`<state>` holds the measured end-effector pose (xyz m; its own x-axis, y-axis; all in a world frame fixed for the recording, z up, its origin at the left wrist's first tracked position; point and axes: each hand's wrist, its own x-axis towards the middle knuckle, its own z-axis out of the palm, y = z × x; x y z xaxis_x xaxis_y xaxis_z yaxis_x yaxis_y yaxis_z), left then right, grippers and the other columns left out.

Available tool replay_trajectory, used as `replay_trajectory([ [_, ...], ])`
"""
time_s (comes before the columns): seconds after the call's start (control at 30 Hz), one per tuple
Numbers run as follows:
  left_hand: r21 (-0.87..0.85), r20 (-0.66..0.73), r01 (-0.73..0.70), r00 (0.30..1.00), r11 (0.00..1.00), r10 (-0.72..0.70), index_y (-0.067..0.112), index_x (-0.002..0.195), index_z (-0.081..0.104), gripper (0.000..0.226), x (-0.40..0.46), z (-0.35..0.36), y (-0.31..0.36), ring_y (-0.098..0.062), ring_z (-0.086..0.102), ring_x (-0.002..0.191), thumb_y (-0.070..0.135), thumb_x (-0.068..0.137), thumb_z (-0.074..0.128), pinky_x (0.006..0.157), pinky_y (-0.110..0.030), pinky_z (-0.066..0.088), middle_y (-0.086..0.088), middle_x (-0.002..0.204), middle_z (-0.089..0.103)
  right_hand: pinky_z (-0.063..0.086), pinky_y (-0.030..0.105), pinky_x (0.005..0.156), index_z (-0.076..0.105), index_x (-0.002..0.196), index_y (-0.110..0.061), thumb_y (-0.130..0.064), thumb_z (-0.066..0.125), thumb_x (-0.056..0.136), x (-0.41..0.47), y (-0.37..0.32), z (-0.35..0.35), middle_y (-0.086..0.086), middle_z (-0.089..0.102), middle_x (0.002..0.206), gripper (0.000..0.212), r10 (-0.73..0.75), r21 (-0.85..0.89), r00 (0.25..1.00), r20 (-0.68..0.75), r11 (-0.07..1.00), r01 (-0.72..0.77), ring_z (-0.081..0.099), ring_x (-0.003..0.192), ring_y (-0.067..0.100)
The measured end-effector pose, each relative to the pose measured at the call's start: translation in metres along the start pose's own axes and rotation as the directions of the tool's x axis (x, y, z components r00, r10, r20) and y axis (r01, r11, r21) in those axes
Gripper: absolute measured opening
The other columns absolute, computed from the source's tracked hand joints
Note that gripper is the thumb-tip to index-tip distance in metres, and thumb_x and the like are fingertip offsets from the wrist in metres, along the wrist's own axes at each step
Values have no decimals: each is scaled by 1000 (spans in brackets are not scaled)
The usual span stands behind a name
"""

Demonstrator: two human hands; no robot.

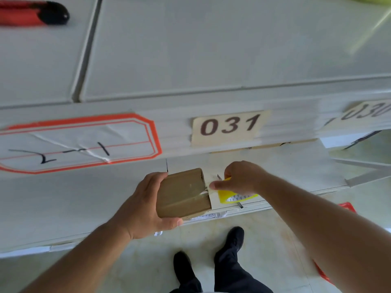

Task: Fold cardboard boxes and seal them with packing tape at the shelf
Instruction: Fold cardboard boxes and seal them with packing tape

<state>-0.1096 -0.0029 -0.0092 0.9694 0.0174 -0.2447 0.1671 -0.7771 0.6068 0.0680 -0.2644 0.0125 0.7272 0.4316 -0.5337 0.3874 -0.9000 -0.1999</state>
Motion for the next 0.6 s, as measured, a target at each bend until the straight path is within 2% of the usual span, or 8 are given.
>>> replay_trajectory([
  [0.07,289,21,-26,1000,957,21,28,158,10,129,4,-6,17,-14,21,149,91,59,63,127,-40,16,11,158,18,40,30,61,61,71,-16,-91,53,73,0,1,5,-1,66,69,76,5,18,1000,7,1000,-5,62,71,14],
  [0.13,524,64,-130,991,842,114,20,162,-5,132,15,-1,44,-22,6,157,92,65,49,128,-52,-1,-1,168,7,40,30,60,59,68,-17,-92,51,73,2,2,7,0,66,67,75,11,34,1000,18,999,-12,63,68,15],
  [0.23,539,77,-177,984,823,161,25,158,-17,128,35,12,69,-27,22,149,81,70,58,125,-50,13,-1,162,14,41,31,60,57,66,-16,-92,51,76,3,2,7,1,62,65,76,24,66,999,41,997,-27,60,64,17],
  [0.33,382,71,-197,980,903,184,40,159,-9,124,42,1,55,-16,26,142,73,66,67,121,-38,20,13,152,22,39,33,62,58,70,-10,-85,55,82,-4,3,-3,4,54,65,77,1,176,999,39,984,-7,52,62,18],
  [0.4,123,45,-222,975,967,218,59,153,-4,121,39,-15,43,-3,21,141,64,63,78,119,-27,20,25,150,20,40,31,63,67,80,-4,-75,66,84,-13,7,-19,7,58,72,71,-33,360,999,42,933,16,54,64,17],
  [0.43,4,28,-221,975,975,221,67,148,0,120,35,-21,39,3,23,139,57,62,83,116,-21,24,32,146,22,43,31,66,73,84,-8,-72,72,81,-18,8,-28,7,64,77,63,-45,457,998,54,890,15,58,68,16],
  [0.53,-242,39,-203,975,949,219,81,133,15,114,33,-31,32,17,36,129,32,65,92,100,-2,35,54,130,29,49,38,88,78,87,-27,-67,81,56,-23,14,-44,1,72,96,51,-93,709,980,176,702,-61,67,94,23],
  [0.6,-337,76,-160,978,928,196,81,130,25,102,32,-33,24,15,47,124,33,66,88,96,-7,44,50,129,41,48,48,105,78,100,-25,-60,83,50,-17,12,-40,7,74,111,62,-121,779,955,272,610,-145,66,111,34],
])
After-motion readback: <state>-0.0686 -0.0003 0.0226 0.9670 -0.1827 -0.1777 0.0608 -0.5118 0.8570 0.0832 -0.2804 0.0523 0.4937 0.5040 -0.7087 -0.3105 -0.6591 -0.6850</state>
